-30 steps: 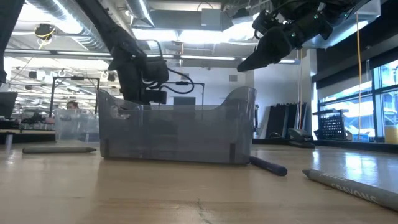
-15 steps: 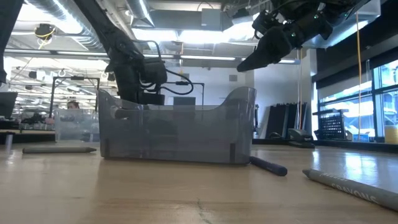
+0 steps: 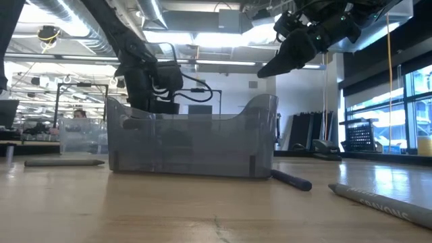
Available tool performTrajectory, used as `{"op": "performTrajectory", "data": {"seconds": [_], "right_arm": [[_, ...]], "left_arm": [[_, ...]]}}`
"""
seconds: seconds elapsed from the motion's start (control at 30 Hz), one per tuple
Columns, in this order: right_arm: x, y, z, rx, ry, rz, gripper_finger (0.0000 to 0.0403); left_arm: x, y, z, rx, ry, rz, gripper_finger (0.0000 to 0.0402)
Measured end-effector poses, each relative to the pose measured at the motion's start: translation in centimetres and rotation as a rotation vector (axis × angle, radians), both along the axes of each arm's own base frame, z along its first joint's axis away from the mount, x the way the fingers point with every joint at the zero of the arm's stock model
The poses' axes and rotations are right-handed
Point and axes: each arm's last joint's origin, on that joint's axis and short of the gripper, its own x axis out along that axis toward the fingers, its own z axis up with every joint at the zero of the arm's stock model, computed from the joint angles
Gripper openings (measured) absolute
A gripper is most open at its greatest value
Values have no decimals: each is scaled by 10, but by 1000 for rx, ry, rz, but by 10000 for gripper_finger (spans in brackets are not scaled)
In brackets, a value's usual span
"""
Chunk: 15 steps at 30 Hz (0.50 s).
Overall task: Sort crayons/erasers/pens/pencils in bins
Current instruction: Put the blue crayon into the black bin
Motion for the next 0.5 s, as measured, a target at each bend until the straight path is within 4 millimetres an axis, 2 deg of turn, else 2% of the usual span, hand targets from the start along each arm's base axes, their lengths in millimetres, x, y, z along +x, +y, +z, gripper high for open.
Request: {"op": "performTrajectory", "data": {"seconds": [0.1, 0.27, 0.5], "right_arm": [[0, 0, 0, 0, 0, 0, 171], [0, 0, 0, 0, 0, 0, 171], [-4, 0, -3, -16, 57, -15, 171]], "left_arm": [[9, -4, 5, 41, 15, 18, 9], [28, -11, 28, 89, 1, 4, 18], [59, -33, 76, 60, -57, 47, 15]]}}
